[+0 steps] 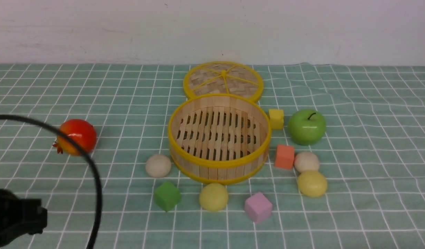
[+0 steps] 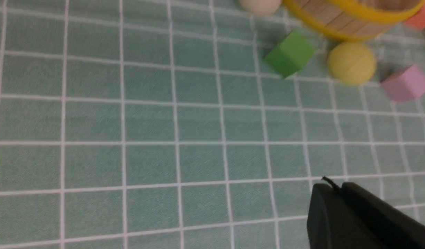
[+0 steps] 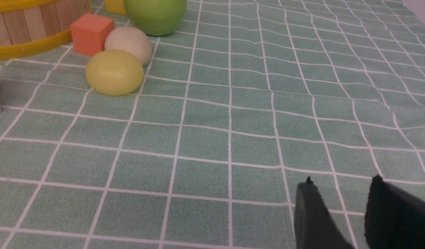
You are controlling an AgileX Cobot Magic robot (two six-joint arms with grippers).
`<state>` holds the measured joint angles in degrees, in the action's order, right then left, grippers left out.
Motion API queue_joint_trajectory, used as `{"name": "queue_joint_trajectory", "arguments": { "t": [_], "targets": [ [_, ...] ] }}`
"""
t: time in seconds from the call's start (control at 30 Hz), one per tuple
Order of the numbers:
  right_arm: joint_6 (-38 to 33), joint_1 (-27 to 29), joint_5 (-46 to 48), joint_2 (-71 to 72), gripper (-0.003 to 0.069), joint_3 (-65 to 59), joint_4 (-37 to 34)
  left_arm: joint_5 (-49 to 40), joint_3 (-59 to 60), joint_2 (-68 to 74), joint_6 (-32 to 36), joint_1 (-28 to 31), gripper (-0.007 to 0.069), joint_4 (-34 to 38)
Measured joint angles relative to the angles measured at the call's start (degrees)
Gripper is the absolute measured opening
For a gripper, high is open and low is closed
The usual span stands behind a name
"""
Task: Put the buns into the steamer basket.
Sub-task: Use the left arm to grab a steamed stuffed bun
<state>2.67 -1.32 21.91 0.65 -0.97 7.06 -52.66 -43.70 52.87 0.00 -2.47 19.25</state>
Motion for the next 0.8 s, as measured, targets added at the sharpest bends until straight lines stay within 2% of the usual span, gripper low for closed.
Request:
{"name": "queue_joint_trajectory", "arguments": {
  "t": [0.07,0.1,0.2,0.23,0.3,0.4,0.6,0.8],
  "targets": [
    [0.00,0.00,0.00,0.00,0.0240,0.00,0.00,-0.12,-1.78,4.39,0.89,0.00,0.0027,0.80],
    [0.00,0.00,0.00,0.00,0.0240,0.00,0.00,-0.24,-5.08,11.59,4.15,-0.33,0.0027,3.87],
    [0.00,0.00,0.00,0.00,0.0240,0.00,0.00,0.21,-11.04,20.52,11.42,-4.35,0.0010,8.65],
    [0.00,0.00,0.00,0.00,0.0240,0.00,0.00,0.22,-11.49,21.07,11.42,-4.78,0.0010,8.65],
    [0.00,0.00,0.00,0.00,0.0240,0.00,0.00,0.17,-18.23,27.45,14.14,-10.92,-0.0013,7.44],
    [0.00,0.00,0.00,0.00,0.0240,0.00,0.00,-2.04,-25.31,34.56,14.98,-15.59,-0.0013,3.29],
    [0.00,0.00,0.00,0.00,0.0240,0.00,0.06,-7.08,-38.60,48.46,16.18,-15.89,-0.0013,-3.92],
    [0.00,0.00,0.00,0.00,0.0240,0.00,0.01,-10.03,-49.46,59.90,18.37,-14.14,-0.0013,-5.44]
  ]
}}
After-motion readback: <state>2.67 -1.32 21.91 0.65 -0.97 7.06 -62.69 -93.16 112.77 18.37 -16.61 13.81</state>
